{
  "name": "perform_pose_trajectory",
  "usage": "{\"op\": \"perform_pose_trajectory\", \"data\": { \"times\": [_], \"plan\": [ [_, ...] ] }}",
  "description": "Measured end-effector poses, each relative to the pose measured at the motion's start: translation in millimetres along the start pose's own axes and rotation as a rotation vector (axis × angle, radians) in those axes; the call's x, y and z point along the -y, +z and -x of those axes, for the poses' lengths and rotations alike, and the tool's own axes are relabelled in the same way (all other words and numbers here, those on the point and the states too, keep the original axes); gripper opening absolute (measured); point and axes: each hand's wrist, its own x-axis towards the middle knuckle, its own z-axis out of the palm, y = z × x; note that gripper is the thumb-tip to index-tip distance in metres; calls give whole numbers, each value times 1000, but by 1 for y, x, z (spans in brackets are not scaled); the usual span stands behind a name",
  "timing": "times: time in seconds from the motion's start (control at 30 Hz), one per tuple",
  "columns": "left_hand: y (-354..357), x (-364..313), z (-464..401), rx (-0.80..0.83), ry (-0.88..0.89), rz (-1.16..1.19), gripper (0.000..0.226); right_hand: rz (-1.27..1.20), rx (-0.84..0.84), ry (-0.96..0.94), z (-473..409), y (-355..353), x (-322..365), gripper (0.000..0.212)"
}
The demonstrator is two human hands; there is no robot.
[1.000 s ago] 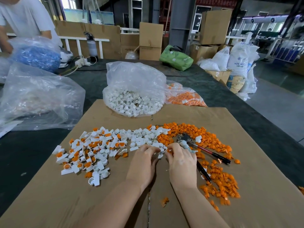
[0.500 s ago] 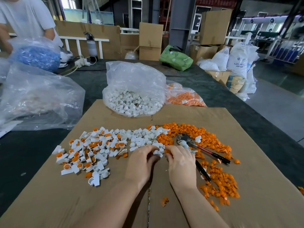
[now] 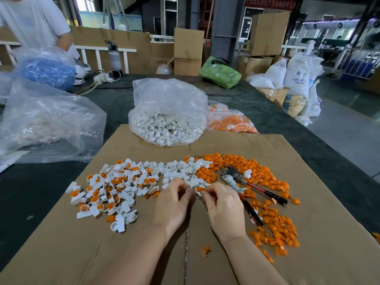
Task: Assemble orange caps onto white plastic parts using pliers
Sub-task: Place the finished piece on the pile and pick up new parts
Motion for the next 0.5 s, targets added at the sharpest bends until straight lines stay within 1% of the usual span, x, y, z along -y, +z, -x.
{"op": "perform_pose_trajectory", "data": {
  "times": [0.07, 0.17, 0.33, 0.5],
  "plan": [
    [-1, -1, 0, 23, 3, 34, 12, -8, -15, -22, 0, 0, 1, 7],
    [-2, -3, 1, 56, 22, 34, 16, -4, -19, -38, 0, 0, 0, 8],
    [-4, -3, 2, 81, 14, 36, 14, 45, -14, -49, 0, -1, 2, 15],
    [-3, -2, 1, 48, -48, 110, 11, 73, 7, -68, 1, 0, 3, 19]
  ]
}}
